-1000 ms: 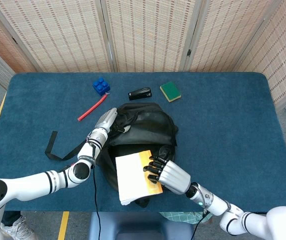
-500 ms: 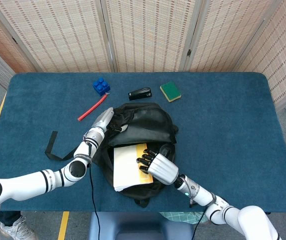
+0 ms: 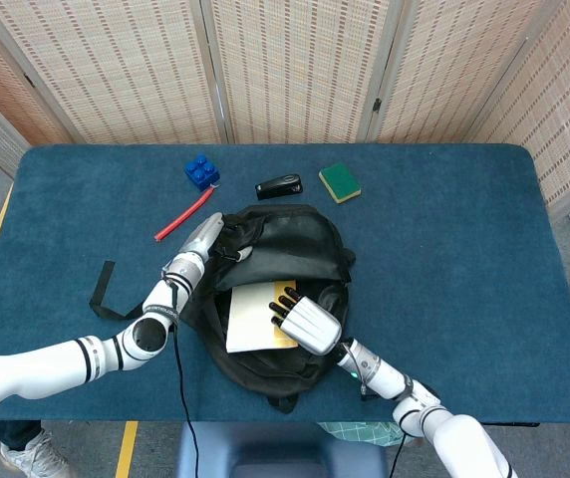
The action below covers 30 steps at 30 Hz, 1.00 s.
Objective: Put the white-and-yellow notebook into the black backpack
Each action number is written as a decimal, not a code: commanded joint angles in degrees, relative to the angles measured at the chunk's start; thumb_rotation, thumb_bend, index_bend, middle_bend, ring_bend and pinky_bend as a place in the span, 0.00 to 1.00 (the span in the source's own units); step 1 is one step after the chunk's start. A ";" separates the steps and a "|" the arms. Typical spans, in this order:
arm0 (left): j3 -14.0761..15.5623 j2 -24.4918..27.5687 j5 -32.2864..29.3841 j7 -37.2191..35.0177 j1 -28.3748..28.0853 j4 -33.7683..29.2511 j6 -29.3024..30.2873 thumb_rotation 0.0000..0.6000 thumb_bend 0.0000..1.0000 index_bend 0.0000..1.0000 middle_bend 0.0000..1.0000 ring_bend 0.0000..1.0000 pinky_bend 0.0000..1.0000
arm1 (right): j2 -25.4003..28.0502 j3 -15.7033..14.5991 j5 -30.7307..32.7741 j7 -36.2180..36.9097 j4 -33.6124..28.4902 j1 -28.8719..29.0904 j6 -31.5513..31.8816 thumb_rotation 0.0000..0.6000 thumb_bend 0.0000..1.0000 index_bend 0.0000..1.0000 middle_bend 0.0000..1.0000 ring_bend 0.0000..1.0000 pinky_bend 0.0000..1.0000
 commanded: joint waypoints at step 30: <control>1.43 -0.12 2.29 -1.78 0.02 -1.37 0.81 1.00 0.50 0.60 0.29 0.24 0.01 | 6.16 0.46 8.31 -17.45 -16.32 -1.53 -4.11 1.00 0.17 0.00 0.09 0.14 0.05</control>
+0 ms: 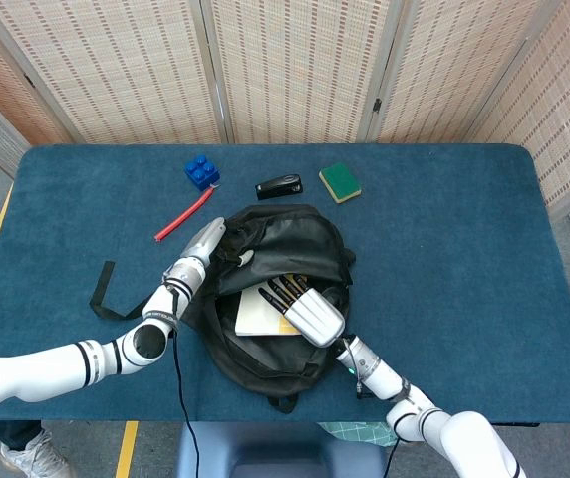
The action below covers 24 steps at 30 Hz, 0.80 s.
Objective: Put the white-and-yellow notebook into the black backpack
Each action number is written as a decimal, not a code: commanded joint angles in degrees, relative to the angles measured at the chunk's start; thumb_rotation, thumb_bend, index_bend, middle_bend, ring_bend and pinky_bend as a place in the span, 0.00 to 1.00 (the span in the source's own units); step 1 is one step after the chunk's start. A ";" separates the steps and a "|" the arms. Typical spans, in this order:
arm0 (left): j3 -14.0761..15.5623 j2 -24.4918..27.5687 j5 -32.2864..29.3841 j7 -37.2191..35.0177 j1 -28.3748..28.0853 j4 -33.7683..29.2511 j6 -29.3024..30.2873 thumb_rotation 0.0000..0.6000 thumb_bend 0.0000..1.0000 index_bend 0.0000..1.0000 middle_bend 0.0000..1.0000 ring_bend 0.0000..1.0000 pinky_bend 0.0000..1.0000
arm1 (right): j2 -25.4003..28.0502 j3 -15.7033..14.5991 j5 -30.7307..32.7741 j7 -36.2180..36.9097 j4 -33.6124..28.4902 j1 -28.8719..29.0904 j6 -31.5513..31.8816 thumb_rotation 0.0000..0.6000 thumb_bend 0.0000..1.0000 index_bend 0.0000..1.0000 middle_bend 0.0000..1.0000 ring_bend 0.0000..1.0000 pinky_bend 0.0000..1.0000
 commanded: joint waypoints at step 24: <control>1.59 4.55 7.73 -2.08 3.34 -6.76 -2.63 1.00 0.43 0.23 0.21 0.16 0.00 | 30.62 -6.77 -0.32 -14.16 -45.19 -9.57 0.07 1.00 0.13 0.00 0.10 0.16 0.07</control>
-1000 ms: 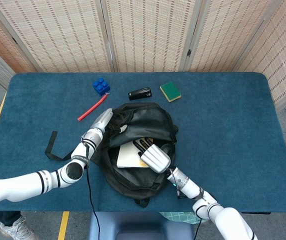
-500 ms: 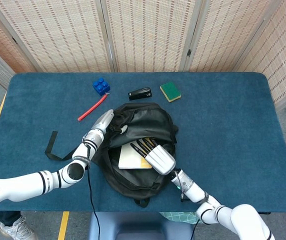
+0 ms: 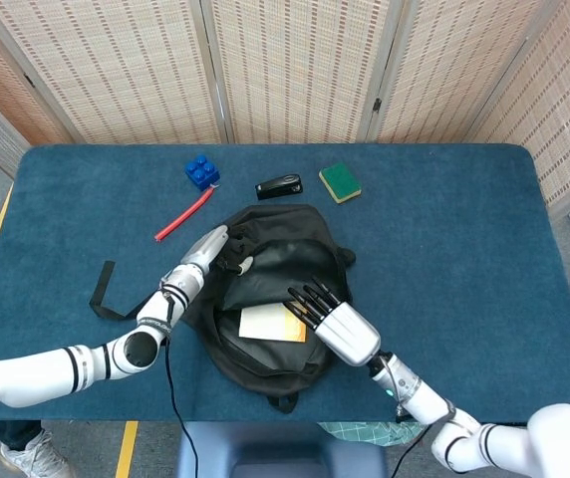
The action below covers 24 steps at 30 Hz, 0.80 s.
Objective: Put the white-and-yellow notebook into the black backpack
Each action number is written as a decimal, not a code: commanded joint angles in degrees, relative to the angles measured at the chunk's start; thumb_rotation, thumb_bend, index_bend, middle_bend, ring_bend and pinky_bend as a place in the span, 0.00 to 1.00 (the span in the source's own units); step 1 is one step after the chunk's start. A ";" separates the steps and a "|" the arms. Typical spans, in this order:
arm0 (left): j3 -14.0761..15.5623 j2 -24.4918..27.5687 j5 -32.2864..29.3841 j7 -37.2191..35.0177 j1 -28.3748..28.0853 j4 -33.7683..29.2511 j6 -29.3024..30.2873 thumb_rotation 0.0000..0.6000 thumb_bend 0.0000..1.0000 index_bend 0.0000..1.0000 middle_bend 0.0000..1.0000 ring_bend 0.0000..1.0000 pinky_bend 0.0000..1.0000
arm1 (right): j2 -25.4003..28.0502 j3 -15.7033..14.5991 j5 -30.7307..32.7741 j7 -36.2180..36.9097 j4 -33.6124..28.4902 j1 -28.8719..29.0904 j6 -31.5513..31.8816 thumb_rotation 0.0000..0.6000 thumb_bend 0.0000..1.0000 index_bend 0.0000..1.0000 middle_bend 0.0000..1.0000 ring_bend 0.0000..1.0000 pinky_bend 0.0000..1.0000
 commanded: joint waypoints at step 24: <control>10.21 13.21 38.48 -8.14 28.32 -14.39 29.64 1.00 0.43 0.27 0.19 0.18 0.01 | 23.35 1.21 9.89 16.10 -14.36 -13.88 5.19 1.00 0.30 0.13 0.16 0.22 0.18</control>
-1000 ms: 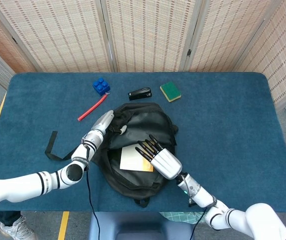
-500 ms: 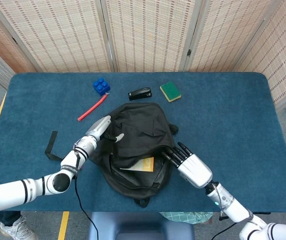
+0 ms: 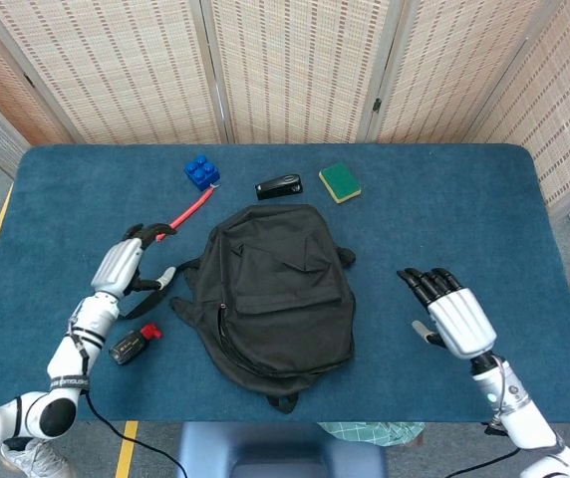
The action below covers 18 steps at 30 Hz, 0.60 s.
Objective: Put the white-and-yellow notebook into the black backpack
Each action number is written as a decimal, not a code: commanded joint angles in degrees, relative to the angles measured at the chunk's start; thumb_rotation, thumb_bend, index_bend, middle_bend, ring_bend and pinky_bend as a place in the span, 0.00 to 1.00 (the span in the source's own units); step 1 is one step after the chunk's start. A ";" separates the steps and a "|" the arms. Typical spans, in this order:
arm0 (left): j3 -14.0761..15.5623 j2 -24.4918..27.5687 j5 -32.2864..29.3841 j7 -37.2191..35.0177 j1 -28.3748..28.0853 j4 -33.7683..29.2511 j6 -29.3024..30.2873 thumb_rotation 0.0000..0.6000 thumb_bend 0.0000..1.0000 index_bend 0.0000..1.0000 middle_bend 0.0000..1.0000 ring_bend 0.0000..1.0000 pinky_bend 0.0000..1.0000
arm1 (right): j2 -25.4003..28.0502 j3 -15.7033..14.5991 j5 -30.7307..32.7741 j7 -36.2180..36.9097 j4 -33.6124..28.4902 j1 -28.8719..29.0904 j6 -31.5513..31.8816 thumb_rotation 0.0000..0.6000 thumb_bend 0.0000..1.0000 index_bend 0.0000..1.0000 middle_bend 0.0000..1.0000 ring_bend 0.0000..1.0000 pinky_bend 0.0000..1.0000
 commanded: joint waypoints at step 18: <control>13.06 1.31 21.84 5.87 24.34 4.61 30.23 1.00 0.43 0.21 0.16 0.14 0.00 | 7.61 0.67 4.91 11.62 -3.37 -9.29 0.96 1.00 0.31 0.06 0.08 0.14 0.07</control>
